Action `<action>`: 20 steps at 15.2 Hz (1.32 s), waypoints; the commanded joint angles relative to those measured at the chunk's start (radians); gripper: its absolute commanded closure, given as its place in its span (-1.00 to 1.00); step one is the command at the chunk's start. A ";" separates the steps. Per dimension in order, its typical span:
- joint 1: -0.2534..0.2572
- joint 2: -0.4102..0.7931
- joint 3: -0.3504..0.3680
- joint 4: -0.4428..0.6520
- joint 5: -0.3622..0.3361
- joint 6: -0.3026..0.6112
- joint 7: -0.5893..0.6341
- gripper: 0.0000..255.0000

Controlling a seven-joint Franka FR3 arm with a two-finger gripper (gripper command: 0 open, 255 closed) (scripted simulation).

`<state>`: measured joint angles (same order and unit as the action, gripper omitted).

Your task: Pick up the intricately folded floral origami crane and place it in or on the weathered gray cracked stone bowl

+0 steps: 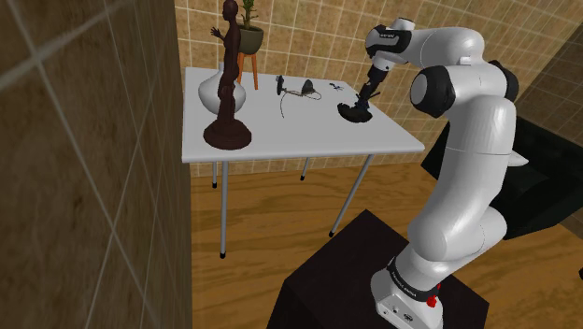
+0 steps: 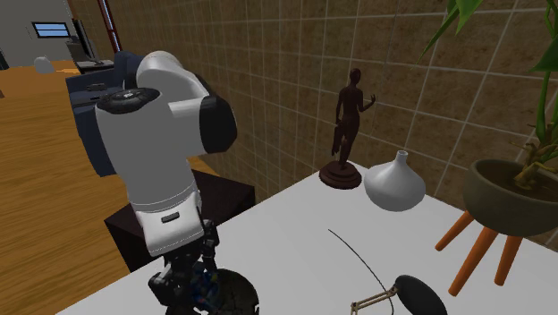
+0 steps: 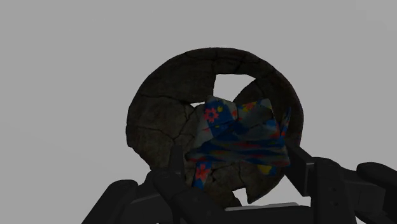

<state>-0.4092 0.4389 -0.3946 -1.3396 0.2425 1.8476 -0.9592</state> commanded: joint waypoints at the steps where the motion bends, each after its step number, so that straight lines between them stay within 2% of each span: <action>1: 0.001 0.011 0.003 -0.022 0.003 0.020 -0.004 1.00; 8: 0.002 0.011 0.002 -0.022 0.004 0.020 -0.004 1.00; 9: 0.009 0.004 0.003 -0.031 0.000 0.023 0.003 -1.00; 14: 0.002 0.011 0.002 -0.022 0.004 0.020 -0.004 -1.00; 18: -0.012 0.001 -0.004 0.091 -0.002 -0.101 0.006 -1.00; 20: -0.012 0.001 -0.004 0.091 -0.002 -0.101 0.006 -1.00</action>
<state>-0.4194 0.4374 -0.3985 -1.2584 0.2397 1.7555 -0.9542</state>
